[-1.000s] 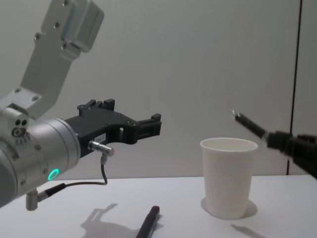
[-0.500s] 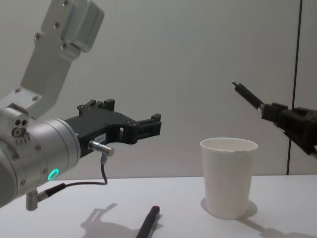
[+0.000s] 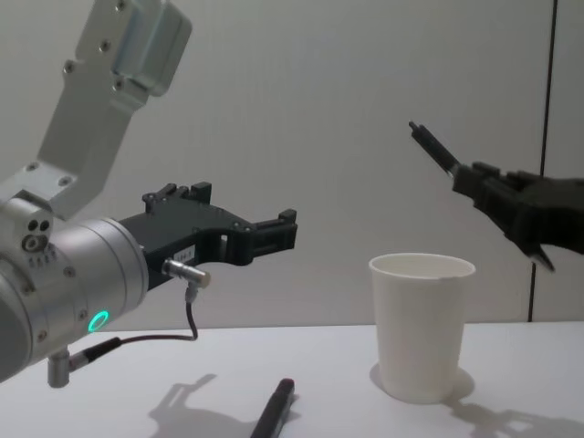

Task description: Place the pen into the pen holder.

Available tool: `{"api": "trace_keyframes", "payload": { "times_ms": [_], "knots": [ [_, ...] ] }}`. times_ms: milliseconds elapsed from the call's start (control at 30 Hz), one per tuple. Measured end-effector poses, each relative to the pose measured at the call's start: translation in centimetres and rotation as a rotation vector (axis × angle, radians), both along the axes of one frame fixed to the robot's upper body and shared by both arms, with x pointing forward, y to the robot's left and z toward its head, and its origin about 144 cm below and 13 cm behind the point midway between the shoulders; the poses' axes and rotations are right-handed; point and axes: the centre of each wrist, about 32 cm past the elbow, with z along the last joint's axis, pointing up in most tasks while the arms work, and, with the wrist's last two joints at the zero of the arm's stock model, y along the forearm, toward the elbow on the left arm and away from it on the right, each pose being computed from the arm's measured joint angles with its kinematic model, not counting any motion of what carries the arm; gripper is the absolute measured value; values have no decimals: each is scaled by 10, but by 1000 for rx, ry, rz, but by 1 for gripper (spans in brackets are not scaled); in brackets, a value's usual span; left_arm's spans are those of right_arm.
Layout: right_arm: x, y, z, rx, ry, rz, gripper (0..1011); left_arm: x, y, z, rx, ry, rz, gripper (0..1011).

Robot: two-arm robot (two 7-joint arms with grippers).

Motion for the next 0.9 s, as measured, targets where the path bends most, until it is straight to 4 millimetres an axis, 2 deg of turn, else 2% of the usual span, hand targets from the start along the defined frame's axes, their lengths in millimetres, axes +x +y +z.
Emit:
{"api": "trace_keyframes", "payload": {
  "times_ms": [900],
  "knots": [
    [33,36,-10,-3,-132,-100,118,0,0,0,0,0,0,1001]
  ]
}}
